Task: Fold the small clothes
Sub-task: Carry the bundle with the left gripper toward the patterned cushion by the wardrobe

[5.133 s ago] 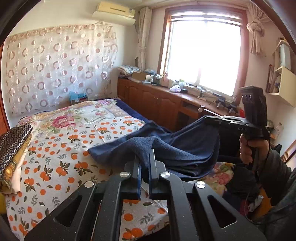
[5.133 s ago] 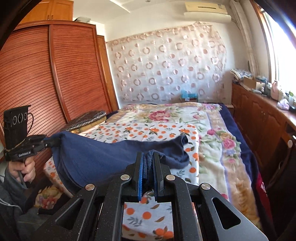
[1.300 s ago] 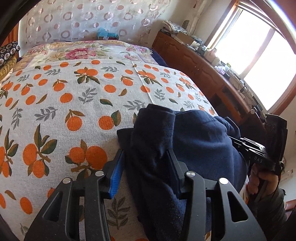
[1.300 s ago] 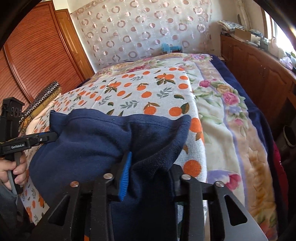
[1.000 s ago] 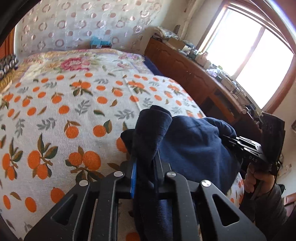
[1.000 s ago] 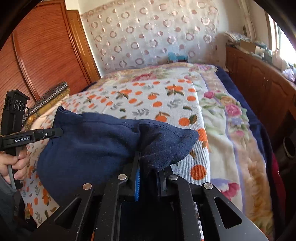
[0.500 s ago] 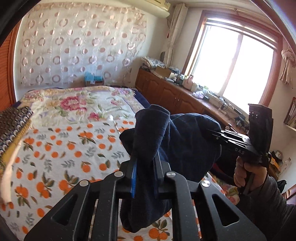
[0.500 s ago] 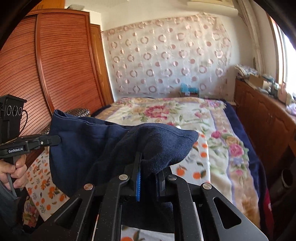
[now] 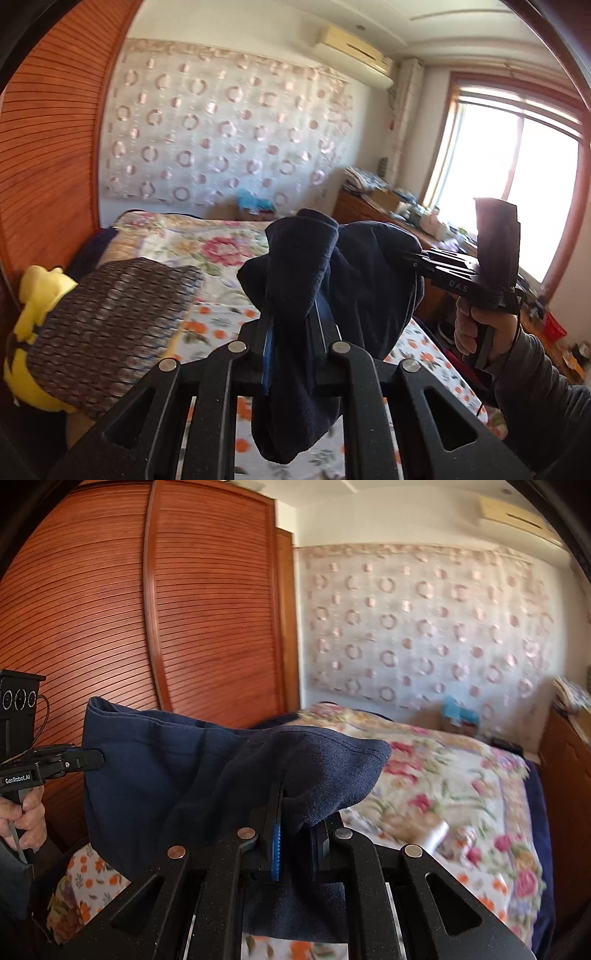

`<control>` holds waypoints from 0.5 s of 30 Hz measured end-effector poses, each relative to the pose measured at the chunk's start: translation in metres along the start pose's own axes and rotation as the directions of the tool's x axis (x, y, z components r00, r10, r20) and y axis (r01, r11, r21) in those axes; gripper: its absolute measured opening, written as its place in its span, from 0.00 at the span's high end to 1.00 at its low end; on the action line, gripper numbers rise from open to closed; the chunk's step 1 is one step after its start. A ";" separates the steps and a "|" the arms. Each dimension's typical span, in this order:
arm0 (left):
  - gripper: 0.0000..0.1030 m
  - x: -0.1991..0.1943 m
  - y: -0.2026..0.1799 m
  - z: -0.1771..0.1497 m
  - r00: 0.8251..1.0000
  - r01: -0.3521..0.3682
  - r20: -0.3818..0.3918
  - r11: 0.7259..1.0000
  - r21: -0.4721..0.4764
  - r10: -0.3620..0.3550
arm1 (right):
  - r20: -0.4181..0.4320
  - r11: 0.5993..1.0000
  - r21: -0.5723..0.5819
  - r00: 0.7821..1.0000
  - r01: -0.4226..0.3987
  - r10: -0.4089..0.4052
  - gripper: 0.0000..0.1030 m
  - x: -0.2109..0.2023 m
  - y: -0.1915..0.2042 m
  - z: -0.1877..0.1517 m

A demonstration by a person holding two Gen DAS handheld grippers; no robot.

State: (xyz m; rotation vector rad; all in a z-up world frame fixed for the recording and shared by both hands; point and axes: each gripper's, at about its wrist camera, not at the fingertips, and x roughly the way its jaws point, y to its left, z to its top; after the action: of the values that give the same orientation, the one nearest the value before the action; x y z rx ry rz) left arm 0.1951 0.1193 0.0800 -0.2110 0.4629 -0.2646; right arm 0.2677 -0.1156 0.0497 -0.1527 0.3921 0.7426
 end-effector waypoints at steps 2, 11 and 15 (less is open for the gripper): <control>0.86 -0.006 0.022 0.003 0.999 -0.033 0.019 0.999 -0.018 0.034 | 0.006 0.999 -0.033 0.999 -0.039 0.039 0.89 0.029 0.006 0.019; 0.86 -0.016 0.113 0.006 0.988 -0.132 0.067 0.980 -0.146 0.142 | -0.041 0.979 -0.087 0.983 -0.183 0.180 0.89 0.162 -0.007 0.077; 0.86 -0.001 0.153 -0.011 0.979 -0.196 0.014 0.960 -0.199 0.203 | -0.112 0.967 -0.107 0.969 -0.233 0.221 0.89 0.223 -0.006 0.083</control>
State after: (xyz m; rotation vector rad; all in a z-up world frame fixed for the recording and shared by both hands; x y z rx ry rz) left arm 0.2197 0.2624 0.0310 -0.3588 0.4725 -0.0163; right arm 0.4454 0.0428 0.0369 -0.2611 0.4656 0.9884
